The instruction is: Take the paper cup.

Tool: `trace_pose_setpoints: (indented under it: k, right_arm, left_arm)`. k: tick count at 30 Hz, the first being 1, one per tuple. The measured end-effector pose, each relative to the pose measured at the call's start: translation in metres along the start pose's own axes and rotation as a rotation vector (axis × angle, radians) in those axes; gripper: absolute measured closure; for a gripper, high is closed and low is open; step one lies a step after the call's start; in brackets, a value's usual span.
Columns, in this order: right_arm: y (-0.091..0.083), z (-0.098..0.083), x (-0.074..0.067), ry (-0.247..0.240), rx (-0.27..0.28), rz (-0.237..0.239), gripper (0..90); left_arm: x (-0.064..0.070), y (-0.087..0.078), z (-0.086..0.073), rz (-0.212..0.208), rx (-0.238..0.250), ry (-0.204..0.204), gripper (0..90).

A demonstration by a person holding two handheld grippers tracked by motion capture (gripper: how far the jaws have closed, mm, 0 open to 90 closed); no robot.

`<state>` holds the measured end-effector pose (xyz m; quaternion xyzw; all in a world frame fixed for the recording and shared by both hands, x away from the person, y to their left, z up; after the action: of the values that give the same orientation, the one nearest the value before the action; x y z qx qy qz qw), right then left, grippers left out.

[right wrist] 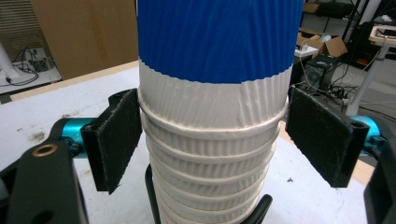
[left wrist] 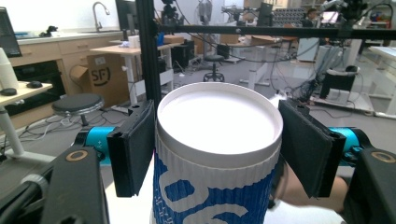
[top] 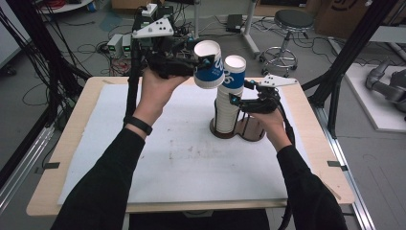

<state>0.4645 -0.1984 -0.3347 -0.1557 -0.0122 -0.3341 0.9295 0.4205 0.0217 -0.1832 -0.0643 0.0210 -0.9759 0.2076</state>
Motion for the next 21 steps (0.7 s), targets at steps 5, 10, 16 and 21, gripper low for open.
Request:
trace_pose_setpoints:
  k: [5,10,16,21]
  right_arm:
    - [0.0,0.0,0.0,0.002,-0.001,0.0,19.1]
    - [0.0,0.0,0.0,-0.002,-0.002,-0.003,19.1]
    - [0.0,0.0,0.0,0.001,-0.005,-0.005,19.1]
    - [0.0,0.0,0.0,-0.001,-0.007,-0.005,19.1]
  left_arm:
    - [0.009,-0.011,-0.019,-0.013,-0.021,-0.012,30.1]
    - [0.018,-0.017,-0.039,-0.017,-0.045,-0.001,30.1]
    - [0.024,-0.023,-0.069,-0.018,-0.075,-0.003,30.1]
    - [0.024,-0.029,-0.096,-0.014,-0.089,-0.031,30.1]
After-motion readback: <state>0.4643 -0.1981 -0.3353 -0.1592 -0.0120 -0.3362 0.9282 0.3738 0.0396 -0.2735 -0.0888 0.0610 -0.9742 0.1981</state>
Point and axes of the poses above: each handheld gripper's, and its own axes: y roughly forward along the jaws, z roughly out of its top, x roughly to its right, the point moved 6 cm from there along y, roughly forward along the jaws, and after that the axes turned 7 degrees about -y, right-handed, at the moved point
